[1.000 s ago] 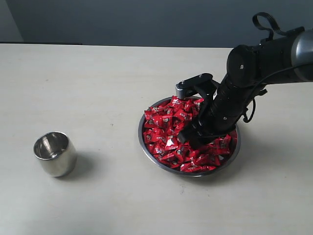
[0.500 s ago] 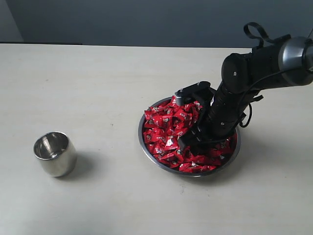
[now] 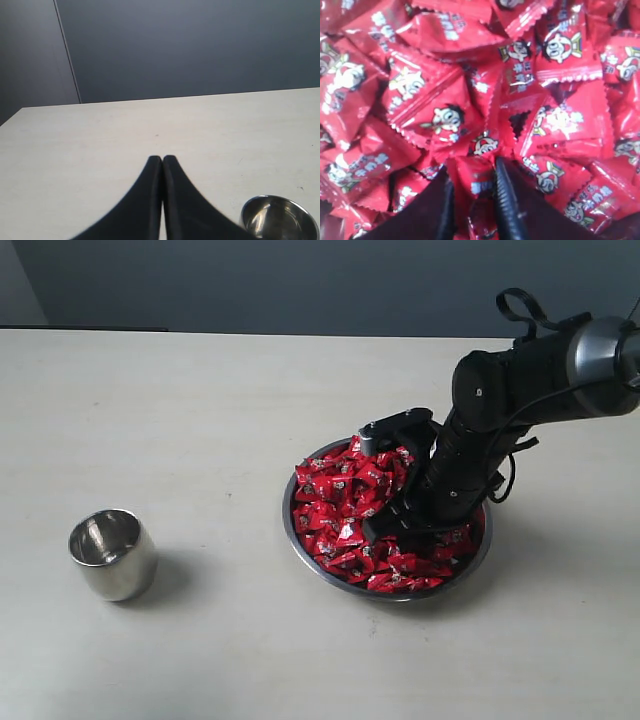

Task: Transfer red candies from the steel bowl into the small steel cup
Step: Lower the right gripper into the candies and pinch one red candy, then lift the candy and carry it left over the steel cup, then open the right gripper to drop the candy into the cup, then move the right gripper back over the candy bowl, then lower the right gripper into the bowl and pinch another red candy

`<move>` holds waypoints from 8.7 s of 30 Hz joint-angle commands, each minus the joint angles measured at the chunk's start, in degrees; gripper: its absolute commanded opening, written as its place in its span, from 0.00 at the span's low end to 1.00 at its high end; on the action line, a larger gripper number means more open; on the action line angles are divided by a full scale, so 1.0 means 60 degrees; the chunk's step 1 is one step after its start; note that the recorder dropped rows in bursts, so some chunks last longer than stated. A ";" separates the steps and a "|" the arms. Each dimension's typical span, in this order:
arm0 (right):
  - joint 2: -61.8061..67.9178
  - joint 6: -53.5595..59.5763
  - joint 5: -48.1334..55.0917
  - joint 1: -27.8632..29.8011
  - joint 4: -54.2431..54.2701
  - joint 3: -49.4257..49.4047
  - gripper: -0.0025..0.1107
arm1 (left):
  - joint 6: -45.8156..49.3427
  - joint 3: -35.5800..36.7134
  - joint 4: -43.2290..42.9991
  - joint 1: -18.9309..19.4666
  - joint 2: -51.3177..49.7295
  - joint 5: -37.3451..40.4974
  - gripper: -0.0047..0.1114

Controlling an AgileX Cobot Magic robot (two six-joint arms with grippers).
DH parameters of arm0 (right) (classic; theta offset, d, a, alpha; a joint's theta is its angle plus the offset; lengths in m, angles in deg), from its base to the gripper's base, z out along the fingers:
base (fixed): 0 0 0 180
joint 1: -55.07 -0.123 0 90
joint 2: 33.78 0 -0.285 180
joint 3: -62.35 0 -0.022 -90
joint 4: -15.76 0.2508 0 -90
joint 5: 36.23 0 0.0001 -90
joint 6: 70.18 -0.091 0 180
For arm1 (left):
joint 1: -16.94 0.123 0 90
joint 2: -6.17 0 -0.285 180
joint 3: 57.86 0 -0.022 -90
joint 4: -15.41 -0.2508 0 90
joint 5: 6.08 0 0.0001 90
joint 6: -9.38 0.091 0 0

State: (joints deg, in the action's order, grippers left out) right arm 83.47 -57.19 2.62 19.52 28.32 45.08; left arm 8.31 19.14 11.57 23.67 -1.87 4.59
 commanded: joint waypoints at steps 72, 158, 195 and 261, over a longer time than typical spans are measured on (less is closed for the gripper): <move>0.0579 0.0085 -0.5081 -0.4207 0.0698 0.2515 0.19 | -0.0011 0.0036 -0.0010 0.0007 0.0043 -0.0039 0.04; -0.1918 -0.1083 0.0814 -0.1805 -0.1620 0.4451 0.37 | -0.0011 0.0036 -0.0010 -0.0011 0.0043 -0.0044 0.04; -0.6687 -0.3420 -0.7111 0.0710 -0.0731 -0.6243 0.29 | -0.0011 0.0036 -0.0010 -0.0011 0.0043 -0.0051 0.04; -0.1593 -0.3991 -0.4876 0.0340 -0.0476 -0.2321 0.45 | -0.0011 0.0036 -0.0010 0.0006 0.0043 -0.0069 0.04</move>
State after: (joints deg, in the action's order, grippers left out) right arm 73.58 -81.53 -25.12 22.60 25.25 30.90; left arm 8.31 19.14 11.57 23.67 -1.87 4.59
